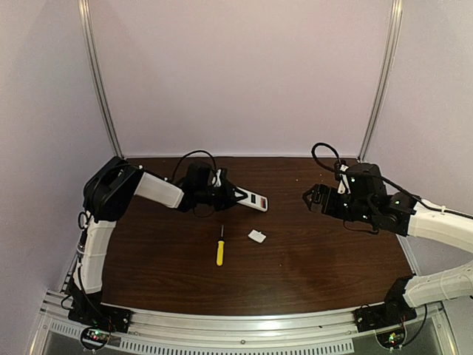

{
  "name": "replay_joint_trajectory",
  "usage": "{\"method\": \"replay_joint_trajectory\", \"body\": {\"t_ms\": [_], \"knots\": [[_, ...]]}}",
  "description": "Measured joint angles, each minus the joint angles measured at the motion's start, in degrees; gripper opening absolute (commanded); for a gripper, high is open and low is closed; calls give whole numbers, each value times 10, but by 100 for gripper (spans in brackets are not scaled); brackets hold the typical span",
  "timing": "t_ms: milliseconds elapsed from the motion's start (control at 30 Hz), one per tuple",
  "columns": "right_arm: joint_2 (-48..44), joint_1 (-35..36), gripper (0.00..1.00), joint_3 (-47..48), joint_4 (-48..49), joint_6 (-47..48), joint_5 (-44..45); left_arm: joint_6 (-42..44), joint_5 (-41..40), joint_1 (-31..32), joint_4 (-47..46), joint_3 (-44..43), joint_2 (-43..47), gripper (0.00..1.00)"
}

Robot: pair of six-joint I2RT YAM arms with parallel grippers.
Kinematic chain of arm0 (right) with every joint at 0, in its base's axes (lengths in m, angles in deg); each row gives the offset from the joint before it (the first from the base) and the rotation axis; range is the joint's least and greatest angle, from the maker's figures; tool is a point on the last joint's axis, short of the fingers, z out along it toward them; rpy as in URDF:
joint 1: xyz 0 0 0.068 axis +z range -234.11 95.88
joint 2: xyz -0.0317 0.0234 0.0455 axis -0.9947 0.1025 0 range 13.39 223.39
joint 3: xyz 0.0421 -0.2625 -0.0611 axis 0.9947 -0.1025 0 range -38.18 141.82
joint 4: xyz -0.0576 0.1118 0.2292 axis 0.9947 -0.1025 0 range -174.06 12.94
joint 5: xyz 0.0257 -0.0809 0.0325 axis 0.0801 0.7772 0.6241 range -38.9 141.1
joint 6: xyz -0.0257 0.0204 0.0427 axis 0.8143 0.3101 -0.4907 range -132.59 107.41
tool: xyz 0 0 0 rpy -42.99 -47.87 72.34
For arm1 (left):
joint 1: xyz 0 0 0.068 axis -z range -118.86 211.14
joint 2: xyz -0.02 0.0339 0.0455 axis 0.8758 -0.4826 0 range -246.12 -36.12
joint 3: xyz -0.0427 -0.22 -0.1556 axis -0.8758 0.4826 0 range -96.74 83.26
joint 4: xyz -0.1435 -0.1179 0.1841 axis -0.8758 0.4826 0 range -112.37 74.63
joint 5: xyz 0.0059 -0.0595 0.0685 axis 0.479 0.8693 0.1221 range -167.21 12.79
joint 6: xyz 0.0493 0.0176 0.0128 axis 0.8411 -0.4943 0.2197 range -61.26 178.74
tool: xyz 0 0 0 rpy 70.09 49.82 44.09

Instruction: Unload the batteries from the remote control

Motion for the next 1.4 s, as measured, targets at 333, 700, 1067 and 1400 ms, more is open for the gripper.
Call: {"method": "replay_joint_trajectory", "body": {"t_ms": [333, 700, 1067, 1400], "knots": [[4, 0, 100, 0, 1, 0, 0, 33, 0, -9, 39, 0, -1, 51], [4, 0, 100, 0, 0, 1, 0, 92, -31, -18, 117, -2, 20, 73], [-1, 0, 100, -2, -6, 10, 2, 195, -130, -25, 249, 22, 96, 71], [-3, -1, 100, -10, -6, 17, 7, 276, -233, 7, 382, 79, 209, 65]]}}
